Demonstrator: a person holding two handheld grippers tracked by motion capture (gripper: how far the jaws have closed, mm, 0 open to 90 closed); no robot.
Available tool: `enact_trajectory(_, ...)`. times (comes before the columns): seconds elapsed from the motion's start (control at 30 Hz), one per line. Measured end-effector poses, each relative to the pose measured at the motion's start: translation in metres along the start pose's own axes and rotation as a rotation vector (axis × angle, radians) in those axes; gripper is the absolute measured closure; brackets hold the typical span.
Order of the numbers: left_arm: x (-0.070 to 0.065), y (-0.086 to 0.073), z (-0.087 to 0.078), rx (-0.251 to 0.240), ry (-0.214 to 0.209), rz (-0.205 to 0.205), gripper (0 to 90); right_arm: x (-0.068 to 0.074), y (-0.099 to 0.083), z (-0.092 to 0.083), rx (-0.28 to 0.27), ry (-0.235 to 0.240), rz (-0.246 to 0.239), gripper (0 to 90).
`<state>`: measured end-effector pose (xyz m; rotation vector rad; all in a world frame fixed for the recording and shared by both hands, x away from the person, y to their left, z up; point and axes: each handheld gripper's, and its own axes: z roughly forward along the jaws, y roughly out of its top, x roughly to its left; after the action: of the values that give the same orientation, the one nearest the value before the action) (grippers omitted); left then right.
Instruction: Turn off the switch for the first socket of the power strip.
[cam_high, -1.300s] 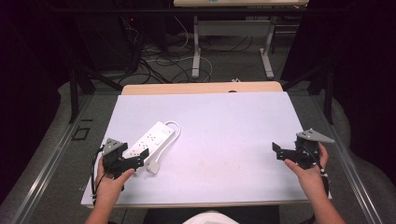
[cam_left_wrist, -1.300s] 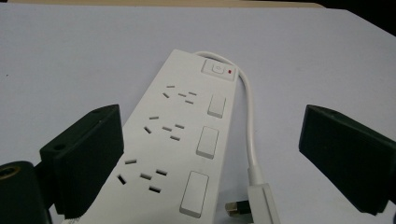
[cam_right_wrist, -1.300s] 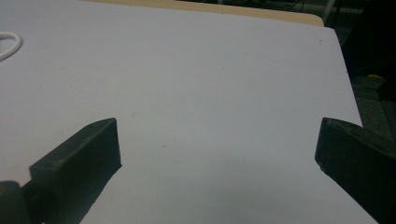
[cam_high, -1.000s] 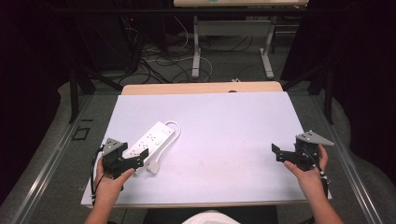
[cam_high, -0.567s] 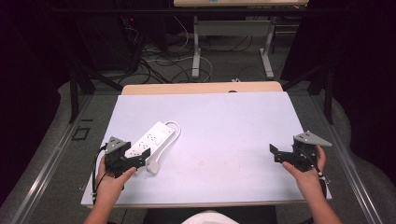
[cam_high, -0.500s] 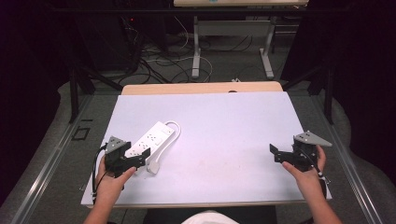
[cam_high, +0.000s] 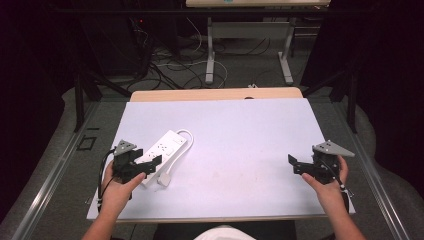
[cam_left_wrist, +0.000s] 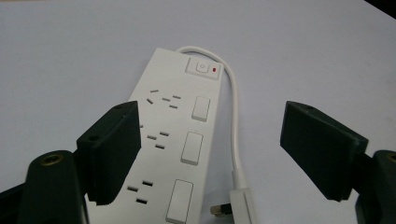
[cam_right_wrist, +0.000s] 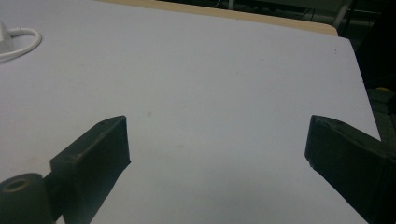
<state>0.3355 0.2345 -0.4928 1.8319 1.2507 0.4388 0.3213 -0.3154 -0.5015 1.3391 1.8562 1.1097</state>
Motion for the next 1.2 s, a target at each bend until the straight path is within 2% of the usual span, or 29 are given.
enact_trajectory(0.1, 0.001, 0.002, 0.0, 0.019, 0.003, 0.004, 23.1, 0.001, 0.0, 0.001, 0.003, 0.004, 0.009, 6.6)
enact_trajectory(0.17, 0.001, 0.004, 0.001, 0.014, 0.008, 0.001, 23.9, 0.001, 0.0, 0.001, 0.004, 0.005, 0.011, 6.7)
enact_trajectory(0.33, 0.002, 0.01, 0.002, 0.032, 0.006, 0.027, 26.7, 0.001, -0.001, 0.002, 0.006, 0.007, 0.004, 6.9)
enact_trajectory(0.47, 0.001, 0.016, 0.005, 0.043, 0.015, 0.033, 26.7, 0.002, -0.001, 0.002, 0.01, 0.004, 0.004, 6.8)
enact_trajectory(0.5, 0.002, 0.017, 0.005, 0.048, 0.014, 0.044, 26.7, 0.002, -0.002, 0.002, 0.011, 0.004, 0.003, 6.9)
enact_trajectory(0.53, 0.003, 0.02, 0.004, 0.073, 0.007, 0.055, 26.7, 0.002, -0.002, 0.003, 0.011, 0.004, 0.004, 6.9)
enact_trajectory(0.57, 0.002, 0.02, 0.006, 0.048, 0.018, 0.051, 26.7, 0.002, -0.002, 0.003, 0.01, 0.005, 0.001, 7.0)
enact_trajectory(0.7, 0.001, 0.025, 0.009, 0.058, 0.017, 0.058, 26.7, 0.002, -0.002, 0.003, 0.01, 0.006, 0.001, 7.1)
enact_trajectory(0.87, 0.0, 0.029, 0.014, 0.062, 0.008, 0.038, 27.3, 0.003, -0.002, 0.004, 0.009, 0.006, 0.003, 7.2)
enact_trajectory(0.9, 0.002, 0.031, 0.014, 0.071, 0.008, 0.057, 27.3, 0.003, -0.002, 0.004, 0.01, 0.007, 0.006, 7.2)
enact_trajectory(1.07, 0.0, 0.038, 0.018, 0.077, 0.006, 0.048, 28.1, 0.002, -0.003, 0.005, 0.018, 0.012, -0.002, 7.2)
enact_trajectory(1.2, -0.001, 0.043, 0.019, 0.106, 0.013, 0.045, 30.0, 0.003, -0.003, 0.005, 0.018, 0.013, 0.002, 7.2)
